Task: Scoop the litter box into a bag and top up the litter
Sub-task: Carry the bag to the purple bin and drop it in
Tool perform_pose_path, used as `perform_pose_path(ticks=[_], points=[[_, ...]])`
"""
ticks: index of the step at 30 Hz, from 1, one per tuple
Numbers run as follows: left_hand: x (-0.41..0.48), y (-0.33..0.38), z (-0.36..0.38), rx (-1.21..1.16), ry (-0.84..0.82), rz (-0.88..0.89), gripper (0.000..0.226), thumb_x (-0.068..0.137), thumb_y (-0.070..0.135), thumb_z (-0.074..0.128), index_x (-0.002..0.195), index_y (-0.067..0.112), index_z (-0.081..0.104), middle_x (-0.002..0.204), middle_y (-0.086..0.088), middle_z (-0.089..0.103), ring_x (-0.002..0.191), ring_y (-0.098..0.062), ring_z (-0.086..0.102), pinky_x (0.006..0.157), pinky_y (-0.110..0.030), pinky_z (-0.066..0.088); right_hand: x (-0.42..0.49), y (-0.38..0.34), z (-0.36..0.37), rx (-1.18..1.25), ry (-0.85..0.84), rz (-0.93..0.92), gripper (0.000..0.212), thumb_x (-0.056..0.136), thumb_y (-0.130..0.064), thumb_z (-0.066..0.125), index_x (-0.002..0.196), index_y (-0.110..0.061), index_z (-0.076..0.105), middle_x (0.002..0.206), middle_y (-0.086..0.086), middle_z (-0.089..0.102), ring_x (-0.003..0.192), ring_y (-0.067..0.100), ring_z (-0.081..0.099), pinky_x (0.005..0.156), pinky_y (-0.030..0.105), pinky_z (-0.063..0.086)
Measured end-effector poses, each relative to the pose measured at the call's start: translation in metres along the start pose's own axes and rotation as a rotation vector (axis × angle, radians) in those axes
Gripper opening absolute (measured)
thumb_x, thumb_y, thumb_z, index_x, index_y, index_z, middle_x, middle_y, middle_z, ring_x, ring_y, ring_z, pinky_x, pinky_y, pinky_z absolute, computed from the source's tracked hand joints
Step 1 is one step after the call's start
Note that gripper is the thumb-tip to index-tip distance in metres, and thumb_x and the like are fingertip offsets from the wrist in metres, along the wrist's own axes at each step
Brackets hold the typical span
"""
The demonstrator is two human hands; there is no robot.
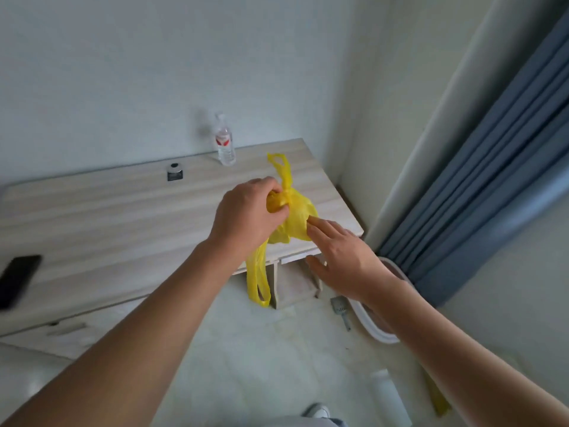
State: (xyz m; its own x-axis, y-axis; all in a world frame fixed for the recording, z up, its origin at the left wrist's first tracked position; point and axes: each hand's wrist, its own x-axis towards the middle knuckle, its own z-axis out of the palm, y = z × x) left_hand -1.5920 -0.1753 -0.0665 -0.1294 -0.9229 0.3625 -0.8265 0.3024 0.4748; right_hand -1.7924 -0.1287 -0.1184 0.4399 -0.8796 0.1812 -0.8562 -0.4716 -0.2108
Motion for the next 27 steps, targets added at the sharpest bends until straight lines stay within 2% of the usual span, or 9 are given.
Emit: perform_pose_path(ticks=[9, 16, 19, 23, 27], points=[[-0.091, -0.130, -0.130, 0.052, 0.164, -0.252, 0.026, 0.076, 0.038, 0.071, 0.101, 0.029, 0.067, 0.095, 0.008, 0.069, 0.082, -0.019, 0.065, 0.074, -0.035, 0.052, 0.074, -0.163, 0.035, 0.031, -0.078, -0.316, 0.051, 0.086, -0.026, 0.065, 0.133, -0.008, 0.053, 0.145, 0.008, 0.050, 0.126, 0.033, 0.052, 0.092, 0.042, 0.051], [-0.185, -0.221, -0.219, 0.158, 0.290, -0.522, 0.025, 0.076, 0.037, 0.070, 0.099, 0.030, 0.066, 0.091, 0.007, 0.068, 0.082, -0.018, 0.063, 0.073, -0.035, 0.051, 0.115, -0.307, 0.084, 0.121, -0.181, -0.587, 0.054, 0.089, -0.031, 0.061, 0.138, -0.014, 0.047, 0.148, 0.004, 0.046, 0.129, 0.030, 0.048, 0.098, 0.040, 0.047], [-0.222, -0.251, -0.248, 0.187, 0.337, -0.634, 0.025, 0.076, 0.039, 0.069, 0.099, 0.030, 0.066, 0.090, 0.009, 0.067, 0.081, -0.016, 0.063, 0.073, -0.033, 0.050, 0.131, -0.354, 0.103, 0.132, -0.231, -0.685, 0.056, 0.093, -0.032, 0.059, 0.144, -0.014, 0.044, 0.154, 0.003, 0.041, 0.137, 0.028, 0.043, 0.105, 0.041, 0.044], [-0.269, -0.292, -0.280, 0.232, 0.412, -0.776, 0.027, 0.078, 0.036, 0.071, 0.103, 0.028, 0.066, 0.092, 0.011, 0.066, 0.082, -0.014, 0.062, 0.076, -0.030, 0.049, 0.155, -0.420, 0.131, 0.174, -0.300, -0.832, 0.056, 0.094, -0.032, 0.060, 0.145, -0.014, 0.043, 0.155, 0.002, 0.040, 0.137, 0.027, 0.043, 0.106, 0.039, 0.042], [-0.288, -0.333, -0.303, 0.271, 0.459, -0.887, 0.026, 0.080, 0.038, 0.069, 0.103, 0.028, 0.065, 0.092, 0.011, 0.066, 0.083, -0.014, 0.062, 0.078, -0.037, 0.052, 0.186, -0.474, 0.157, 0.199, -0.344, -0.965, 0.060, 0.097, -0.034, 0.057, 0.150, -0.016, 0.037, 0.156, -0.001, 0.037, 0.138, 0.023, 0.041, 0.108, 0.035, 0.039]])
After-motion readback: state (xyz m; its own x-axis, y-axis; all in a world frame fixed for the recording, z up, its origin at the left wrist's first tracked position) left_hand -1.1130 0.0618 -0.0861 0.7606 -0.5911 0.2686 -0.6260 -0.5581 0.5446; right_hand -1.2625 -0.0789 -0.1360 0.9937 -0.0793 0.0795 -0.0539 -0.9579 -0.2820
